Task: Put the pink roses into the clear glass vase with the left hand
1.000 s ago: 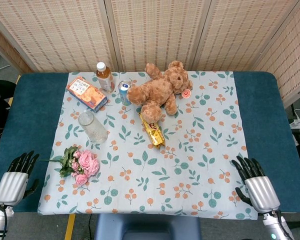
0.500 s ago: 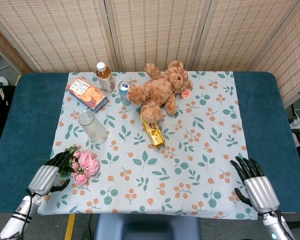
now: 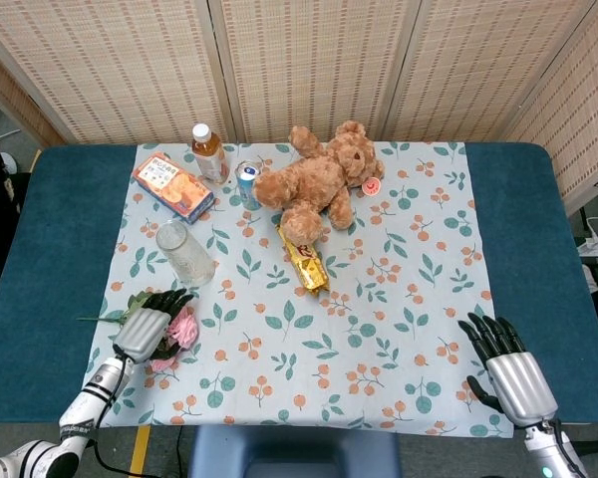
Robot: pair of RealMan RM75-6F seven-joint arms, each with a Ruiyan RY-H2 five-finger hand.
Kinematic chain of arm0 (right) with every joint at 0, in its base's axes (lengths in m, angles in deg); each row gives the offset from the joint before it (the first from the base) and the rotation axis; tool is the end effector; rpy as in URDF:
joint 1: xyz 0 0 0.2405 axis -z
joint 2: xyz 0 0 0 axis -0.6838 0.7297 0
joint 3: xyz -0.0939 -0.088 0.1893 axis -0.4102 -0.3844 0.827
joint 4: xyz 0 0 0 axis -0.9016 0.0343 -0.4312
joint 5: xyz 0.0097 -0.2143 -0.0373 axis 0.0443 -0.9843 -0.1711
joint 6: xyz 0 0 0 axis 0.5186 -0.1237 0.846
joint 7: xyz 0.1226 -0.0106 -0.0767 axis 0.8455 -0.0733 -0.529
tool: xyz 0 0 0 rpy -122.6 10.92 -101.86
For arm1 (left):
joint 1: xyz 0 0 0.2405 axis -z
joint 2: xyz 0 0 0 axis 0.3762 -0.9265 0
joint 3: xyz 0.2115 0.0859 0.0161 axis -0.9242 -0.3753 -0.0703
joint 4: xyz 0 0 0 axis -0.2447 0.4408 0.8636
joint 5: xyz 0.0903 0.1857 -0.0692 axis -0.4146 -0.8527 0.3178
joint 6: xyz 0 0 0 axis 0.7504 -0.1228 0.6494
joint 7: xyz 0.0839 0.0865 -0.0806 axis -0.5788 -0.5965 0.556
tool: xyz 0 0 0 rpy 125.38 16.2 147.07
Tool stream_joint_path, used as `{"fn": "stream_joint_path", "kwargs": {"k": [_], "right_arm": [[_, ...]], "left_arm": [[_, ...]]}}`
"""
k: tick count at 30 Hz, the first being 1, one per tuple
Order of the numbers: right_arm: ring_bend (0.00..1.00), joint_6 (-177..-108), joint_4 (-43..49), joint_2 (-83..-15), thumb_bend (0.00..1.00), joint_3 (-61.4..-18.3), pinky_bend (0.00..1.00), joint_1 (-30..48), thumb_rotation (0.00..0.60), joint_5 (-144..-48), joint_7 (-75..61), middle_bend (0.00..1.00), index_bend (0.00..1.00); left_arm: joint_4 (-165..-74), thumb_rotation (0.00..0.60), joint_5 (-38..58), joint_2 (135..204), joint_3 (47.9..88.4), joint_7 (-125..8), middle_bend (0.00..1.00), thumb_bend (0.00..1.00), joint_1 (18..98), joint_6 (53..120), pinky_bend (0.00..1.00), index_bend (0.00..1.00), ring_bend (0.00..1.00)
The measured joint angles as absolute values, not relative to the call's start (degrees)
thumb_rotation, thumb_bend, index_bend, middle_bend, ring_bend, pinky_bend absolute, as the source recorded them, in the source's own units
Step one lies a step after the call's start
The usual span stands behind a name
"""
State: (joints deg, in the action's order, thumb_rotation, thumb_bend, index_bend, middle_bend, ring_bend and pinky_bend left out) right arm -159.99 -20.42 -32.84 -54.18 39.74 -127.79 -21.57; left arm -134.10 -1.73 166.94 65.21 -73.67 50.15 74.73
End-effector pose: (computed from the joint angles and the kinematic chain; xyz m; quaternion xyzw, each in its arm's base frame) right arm -0.2580 -0.1414 0.0871 0.6865 -0.3773 0.3368 0.5225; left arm -0.2188 0.2720 -0.0048 -0.7507 -0.4181 -0.2871 0.4233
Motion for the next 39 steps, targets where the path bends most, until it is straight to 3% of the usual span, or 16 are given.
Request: {"fn": "stream_joint_path", "kwargs": {"k": [3, 6, 8, 13, 18, 28, 35, 39], "right_arm": [[0.0, -160.24, -20.44, -32.78, 0.29, -54.16, 0.0, 39.85, 0.6, -127.9, -21.49, 0.0, 0.0], [0.0, -160.13, -20.42, -32.8, 0.29, -54.21, 0.0, 39.84, 0.6, -127.93, -21.64, 0.0, 0.0], [0.0, -159.91, -20.47, -32.82, 0.29, -54.31, 0.0, 39.82, 0.6, -127.95, -21.79, 0.0, 0.0], [0.0, -159.8, -20.64, -32.78, 0.29, -54.31, 0.0, 39.83, 0.6, -127.77, -21.99, 0.0, 0.0], [0.0, -159.92, -20.72, -32.78, 0.29, -54.27, 0.0, 39.94, 0.6, -127.69, -22.19, 0.0, 0.0], [0.0, -159.02, -20.7, -33.07, 0.29, -54.14, 0.0, 39.69, 0.6, -126.99, -22.78, 0.0, 0.0], [0.0, -158.89, -20.8, -33.02, 0.29, -54.04, 0.0, 39.66, 0.6, -126.69, -22.86, 0.0, 0.0], [0.0, -158.61, -20.79, -33.02, 0.29, -53.91, 0.0, 39.53, 0.6, -126.34, -22.82, 0.0, 0.0]], "left_arm": [[-133.51, 0.6, 1.38, 167.42, 65.32, -77.07, 0.17, 0.34, 51.03, 73.78, 0.1, 0.1, 0.12], [-133.18, 0.6, 4.89, 167.59, 65.33, -79.3, 0.32, 0.37, 51.93, 72.63, 0.13, 0.25, 0.26], [-133.09, 0.6, 6.3, 167.71, 65.32, -79.59, 0.44, 0.47, 52.41, 72.32, 0.17, 0.37, 0.37], [-132.2, 0.6, 5.68, 168.37, 65.24, -78.39, 0.59, 0.71, 52.28, 73.99, 0.27, 0.52, 0.52], [-130.82, 0.6, 3.9, 168.9, 65.43, -75.02, 0.62, 0.76, 51.46, 77.01, 0.32, 0.55, 0.54], [-132.51, 0.6, -3.59, 166.17, 68.16, -62.13, 0.64, 0.76, 48.54, 88.74, 0.39, 0.57, 0.56], [-137.91, 0.6, -6.02, 160.72, 74.53, -47.96, 0.63, 0.75, 47.21, 95.89, 0.37, 0.56, 0.55], [-140.61, 0.6, -5.47, 158.22, 78.36, -36.73, 0.61, 0.75, 47.26, 96.64, 0.34, 0.55, 0.52]]}}
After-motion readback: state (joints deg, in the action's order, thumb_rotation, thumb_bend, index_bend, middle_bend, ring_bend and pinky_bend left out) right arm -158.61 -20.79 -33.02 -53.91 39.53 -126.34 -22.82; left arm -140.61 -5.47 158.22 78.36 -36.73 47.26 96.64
